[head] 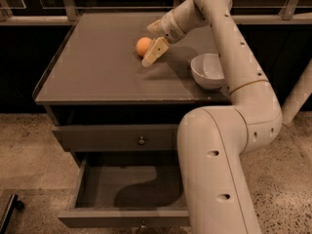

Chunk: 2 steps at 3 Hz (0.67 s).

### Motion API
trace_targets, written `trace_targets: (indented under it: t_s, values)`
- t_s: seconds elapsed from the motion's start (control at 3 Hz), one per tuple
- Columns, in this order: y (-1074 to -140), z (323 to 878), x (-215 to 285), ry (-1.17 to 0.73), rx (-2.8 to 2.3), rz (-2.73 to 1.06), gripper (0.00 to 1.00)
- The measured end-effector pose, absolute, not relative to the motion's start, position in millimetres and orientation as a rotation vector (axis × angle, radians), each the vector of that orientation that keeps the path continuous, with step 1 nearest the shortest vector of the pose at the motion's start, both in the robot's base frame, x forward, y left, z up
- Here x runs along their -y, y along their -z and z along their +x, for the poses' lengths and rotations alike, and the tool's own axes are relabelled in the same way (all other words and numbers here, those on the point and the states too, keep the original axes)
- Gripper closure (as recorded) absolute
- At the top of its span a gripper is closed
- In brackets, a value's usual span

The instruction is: Place orange into middle drawer

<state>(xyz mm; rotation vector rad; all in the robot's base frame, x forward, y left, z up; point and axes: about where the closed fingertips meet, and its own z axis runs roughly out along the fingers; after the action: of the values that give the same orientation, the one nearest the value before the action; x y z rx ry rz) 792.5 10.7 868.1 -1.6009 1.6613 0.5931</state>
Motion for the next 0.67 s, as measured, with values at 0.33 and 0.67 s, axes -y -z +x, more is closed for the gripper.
trace_targets:
  t_s: [0.33,0.67]
  values:
    - [-857.7,794.9,-17.3,-0.616,-1.670,-1.601,0.00]
    - [-854.6,796.4,-24.0,-0.626,-1.667,-1.604,0.00]
